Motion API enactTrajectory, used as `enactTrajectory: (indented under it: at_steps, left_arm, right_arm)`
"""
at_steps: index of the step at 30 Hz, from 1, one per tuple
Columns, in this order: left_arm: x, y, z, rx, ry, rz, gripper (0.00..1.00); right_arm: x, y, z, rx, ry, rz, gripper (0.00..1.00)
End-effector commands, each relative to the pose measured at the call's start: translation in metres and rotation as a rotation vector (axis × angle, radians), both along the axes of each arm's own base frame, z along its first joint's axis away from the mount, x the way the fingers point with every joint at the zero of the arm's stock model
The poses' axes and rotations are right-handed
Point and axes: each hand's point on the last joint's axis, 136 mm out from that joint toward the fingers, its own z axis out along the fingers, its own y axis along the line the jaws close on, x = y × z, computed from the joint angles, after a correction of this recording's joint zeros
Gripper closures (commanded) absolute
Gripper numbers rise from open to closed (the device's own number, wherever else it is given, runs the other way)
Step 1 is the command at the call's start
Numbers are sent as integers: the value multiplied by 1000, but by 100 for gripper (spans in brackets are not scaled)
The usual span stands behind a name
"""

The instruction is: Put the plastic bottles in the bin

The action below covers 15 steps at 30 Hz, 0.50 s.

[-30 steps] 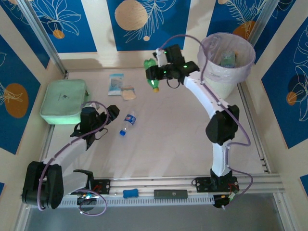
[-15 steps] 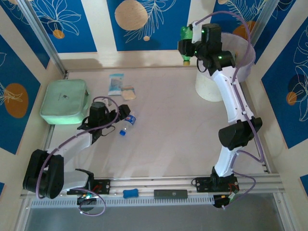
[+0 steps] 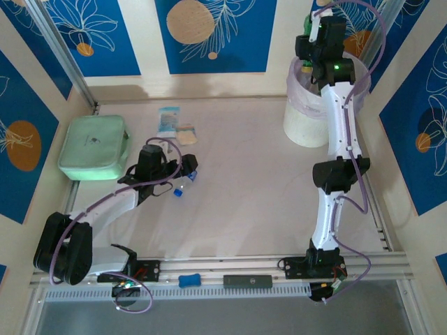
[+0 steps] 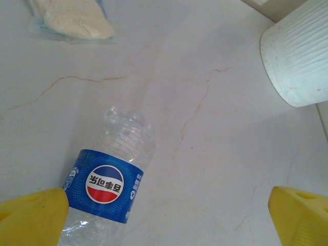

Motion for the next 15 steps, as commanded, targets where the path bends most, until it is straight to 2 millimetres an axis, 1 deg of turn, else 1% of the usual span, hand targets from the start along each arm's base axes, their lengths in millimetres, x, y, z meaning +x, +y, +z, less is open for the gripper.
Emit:
enactTrajectory:
  at_steps: [1,6,8,10,12,13,14,15]
  left_arm:
    - [4,-4,7,21,-17,-10,0]
    - [6,-8,6,22,-16,-19,0]
    - [7,-10,7,21,-15,-25,0]
    - [8,-11,6,23,-12,-31,0]
    - [8,-12,6,24,-9,-36,0]
    - [9,-13,6,24,-9,-36,0]
    - [9,-13,6,24,-9,-35,0]
    - [9,-13,6,24,-10,-36,0]
  right_arm:
    - [-3,-15,-26,-2,93,-32,57]
    - [-4,-18,-62,39,196,-20,57]
    - [-5,-19,-73,37,228,-23,55]
    - [-7,-19,-80,40,250,-26,53]
    - [-9,-19,-81,46,261,-26,47]
    - [-10,-18,-80,45,258,-25,42]
    - [-11,-17,-76,41,251,-29,36]
    - [-12,-18,-70,34,236,-38,30]
